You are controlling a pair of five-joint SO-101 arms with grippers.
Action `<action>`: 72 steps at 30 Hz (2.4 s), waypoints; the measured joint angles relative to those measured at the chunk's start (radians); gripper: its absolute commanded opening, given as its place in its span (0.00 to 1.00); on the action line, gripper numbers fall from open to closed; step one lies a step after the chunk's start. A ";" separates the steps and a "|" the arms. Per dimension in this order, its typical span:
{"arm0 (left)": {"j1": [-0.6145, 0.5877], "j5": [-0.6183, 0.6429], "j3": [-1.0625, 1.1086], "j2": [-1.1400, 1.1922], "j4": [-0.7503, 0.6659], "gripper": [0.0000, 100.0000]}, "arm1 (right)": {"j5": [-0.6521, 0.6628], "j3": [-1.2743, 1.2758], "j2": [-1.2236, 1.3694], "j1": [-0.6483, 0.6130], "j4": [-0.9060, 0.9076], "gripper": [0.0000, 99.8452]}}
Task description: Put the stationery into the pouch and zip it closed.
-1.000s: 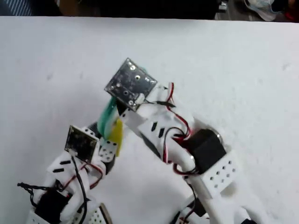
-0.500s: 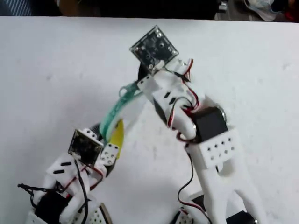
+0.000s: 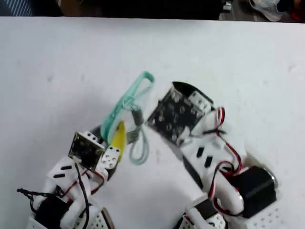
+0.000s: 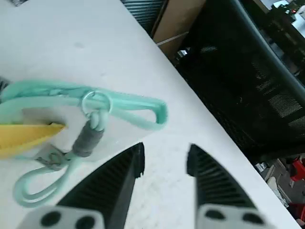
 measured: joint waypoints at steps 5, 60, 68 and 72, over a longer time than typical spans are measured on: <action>0.000 0.000 0.000 0.000 0.000 0.02 | -0.054 0.080 0.021 -0.170 0.020 0.28; 0.009 0.092 -0.018 0.000 -0.031 0.03 | -0.249 0.319 -0.157 -0.173 -0.339 0.02; 0.104 -0.009 -0.006 0.000 -0.038 0.02 | -0.249 0.318 -0.066 -0.109 -0.416 0.02; 0.104 -0.009 0.003 -0.002 -0.063 0.02 | -0.249 0.313 -0.043 -0.032 -0.442 0.02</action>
